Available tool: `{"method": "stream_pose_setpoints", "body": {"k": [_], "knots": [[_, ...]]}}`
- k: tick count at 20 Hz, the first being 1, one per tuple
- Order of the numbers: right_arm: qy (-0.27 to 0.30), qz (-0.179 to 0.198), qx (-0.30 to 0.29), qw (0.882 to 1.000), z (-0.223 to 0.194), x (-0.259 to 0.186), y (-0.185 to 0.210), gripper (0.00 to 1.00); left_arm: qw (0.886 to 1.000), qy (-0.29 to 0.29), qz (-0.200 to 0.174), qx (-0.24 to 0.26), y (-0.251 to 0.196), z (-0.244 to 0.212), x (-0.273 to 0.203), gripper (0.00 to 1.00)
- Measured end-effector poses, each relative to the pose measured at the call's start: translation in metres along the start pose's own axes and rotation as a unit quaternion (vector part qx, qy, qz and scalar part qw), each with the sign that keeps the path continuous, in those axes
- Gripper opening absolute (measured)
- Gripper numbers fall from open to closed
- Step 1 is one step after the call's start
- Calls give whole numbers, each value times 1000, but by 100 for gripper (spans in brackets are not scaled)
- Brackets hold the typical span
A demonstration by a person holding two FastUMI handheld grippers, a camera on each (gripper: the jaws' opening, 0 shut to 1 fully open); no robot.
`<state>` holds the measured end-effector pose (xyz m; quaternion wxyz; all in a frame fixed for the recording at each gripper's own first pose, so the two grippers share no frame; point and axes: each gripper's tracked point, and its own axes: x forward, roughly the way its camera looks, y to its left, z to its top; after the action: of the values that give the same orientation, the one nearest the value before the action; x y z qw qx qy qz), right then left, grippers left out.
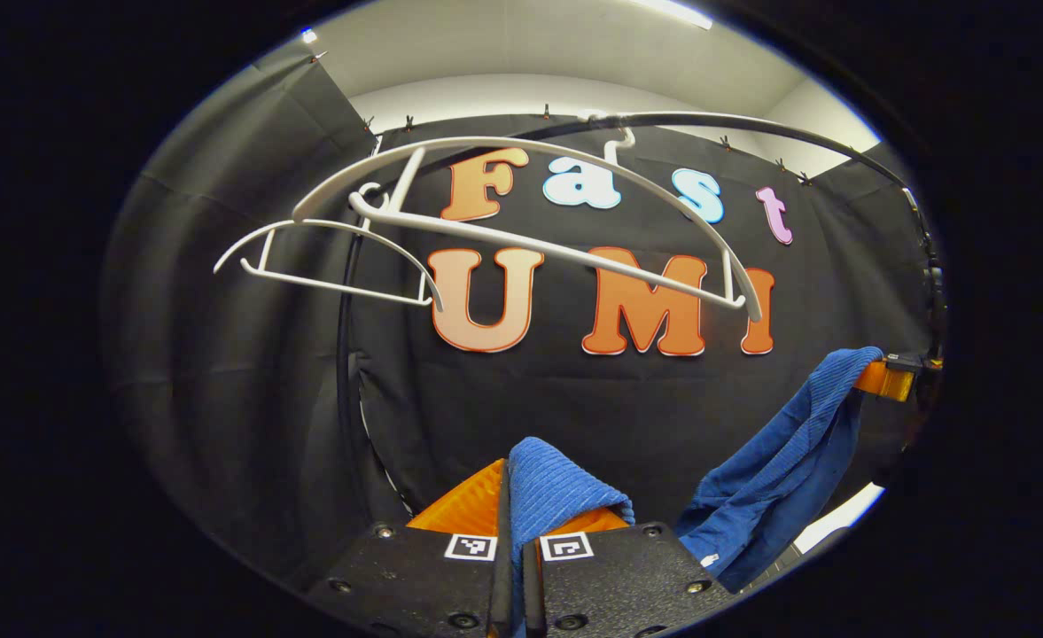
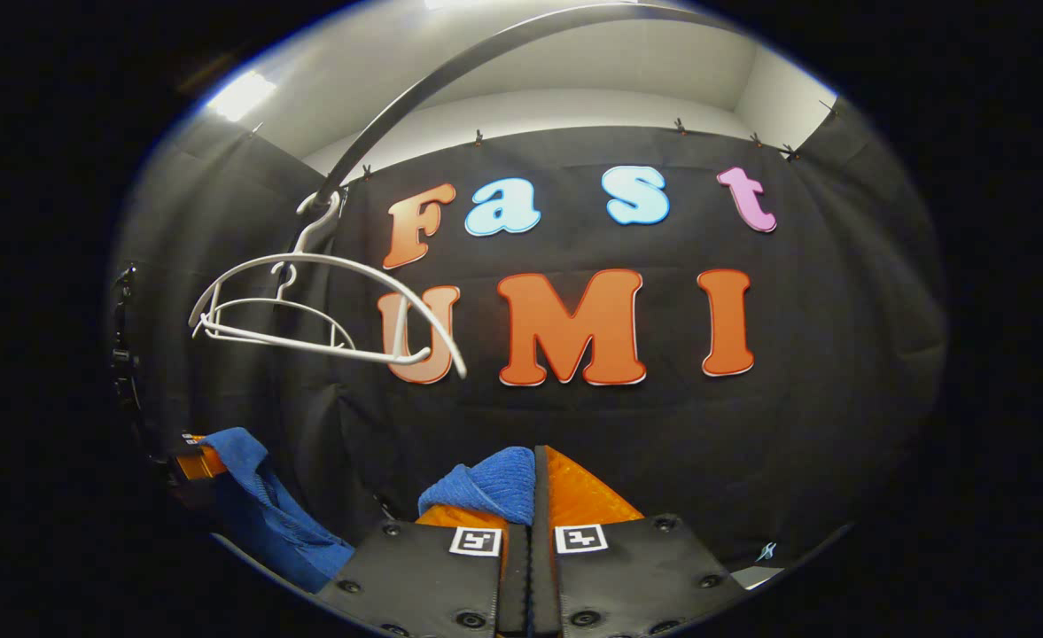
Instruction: Grasp the clothes on the hanger with both hands and then place them into the laundry hamper below.
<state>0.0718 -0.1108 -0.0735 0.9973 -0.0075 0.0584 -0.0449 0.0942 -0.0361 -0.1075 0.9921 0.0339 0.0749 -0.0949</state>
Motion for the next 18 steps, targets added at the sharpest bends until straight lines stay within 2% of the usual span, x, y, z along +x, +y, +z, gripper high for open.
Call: {"method": "stream_pose_setpoints", "body": {"k": [5,8,11,14,18], "knots": [[80,48,12,996,-62,7,36,9,997,59,-19,-52,-18,-44,4,5],[146,70,23,987,-113,3,58,9,990,113,-30,-79,-33,-84,-4,5],[212,89,47,972,-165,-1,82,9,978,169,-43,-115,-53,-121,-11,5],[287,90,62,952,-218,-13,94,9,970,220,-48,-87,-64,-156,-19,5],[365,73,82,925,-271,-32,97,9,949,289,-68,-108,-87,-199,-40,6]]}}
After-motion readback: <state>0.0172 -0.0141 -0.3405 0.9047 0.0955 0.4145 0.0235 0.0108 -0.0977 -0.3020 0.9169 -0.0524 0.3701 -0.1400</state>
